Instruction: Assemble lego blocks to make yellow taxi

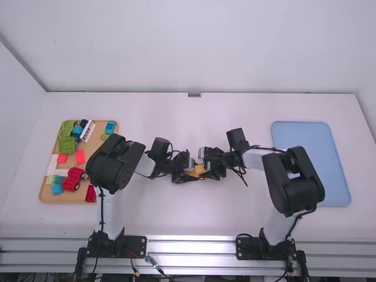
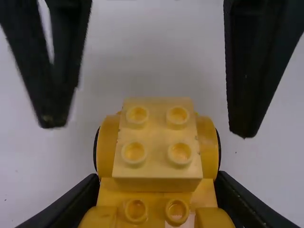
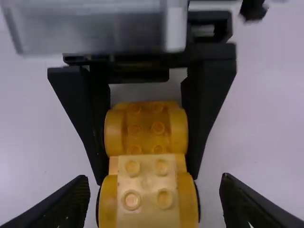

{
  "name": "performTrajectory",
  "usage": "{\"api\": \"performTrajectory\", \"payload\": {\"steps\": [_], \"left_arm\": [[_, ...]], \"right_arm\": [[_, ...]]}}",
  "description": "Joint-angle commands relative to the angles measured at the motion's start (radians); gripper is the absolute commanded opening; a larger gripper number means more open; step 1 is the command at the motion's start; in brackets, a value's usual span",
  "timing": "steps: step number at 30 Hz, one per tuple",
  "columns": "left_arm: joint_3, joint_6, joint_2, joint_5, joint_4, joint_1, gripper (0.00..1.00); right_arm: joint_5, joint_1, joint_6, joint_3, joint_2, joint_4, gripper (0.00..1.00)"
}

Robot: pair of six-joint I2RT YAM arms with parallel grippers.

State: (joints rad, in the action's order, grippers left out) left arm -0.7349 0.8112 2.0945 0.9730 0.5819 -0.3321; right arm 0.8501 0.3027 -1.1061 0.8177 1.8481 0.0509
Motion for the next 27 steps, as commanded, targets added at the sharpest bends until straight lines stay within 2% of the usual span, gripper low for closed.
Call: {"api": "performTrajectory", "payload": {"steps": [1,3,4,5,6,7,12,18,27], "left_arm": [[0.002,-0.011,0.019,-0.040,-0.016,-0.001,0.47],[0.002,-0.011,0.019,-0.040,-0.016,-0.001,0.47],[0.002,-0.011,0.019,-0.040,-0.016,-0.001,0.47],[0.002,-0.011,0.019,-0.040,-0.016,-0.001,0.47],[0.002,-0.011,0.019,-0.040,-0.016,-0.001,0.47],[0.002,-0.011,0.019,-0.040,-0.016,-0.001,0.47],[0.002,-0.011,0.019,-0.039,-0.016,-0.001,0.47],[0.002,-0.015,0.019,-0.040,-0.017,0.006,0.47],[0.003,-0.015,0.019,-0.044,-0.016,0.000,0.46]], "right_arm": [[0.042,-0.003,-0.002,-0.005,-0.058,0.000,0.73],[0.056,0.000,-0.002,-0.005,-0.078,0.001,0.73],[0.063,0.000,-0.002,-0.005,-0.087,0.002,0.67],[0.067,-0.001,-0.001,-0.005,-0.089,-0.002,0.49],[0.067,-0.002,0.002,-0.005,-0.089,-0.003,0.10],[0.064,-0.003,0.002,-0.006,-0.088,0.004,0.00],[0.058,-0.001,0.002,-0.013,-0.061,0.005,0.00],[0.070,-0.015,0.073,-0.013,0.032,-0.047,0.00],[0.031,-0.014,0.069,-0.013,0.043,0.001,0.00]]}}
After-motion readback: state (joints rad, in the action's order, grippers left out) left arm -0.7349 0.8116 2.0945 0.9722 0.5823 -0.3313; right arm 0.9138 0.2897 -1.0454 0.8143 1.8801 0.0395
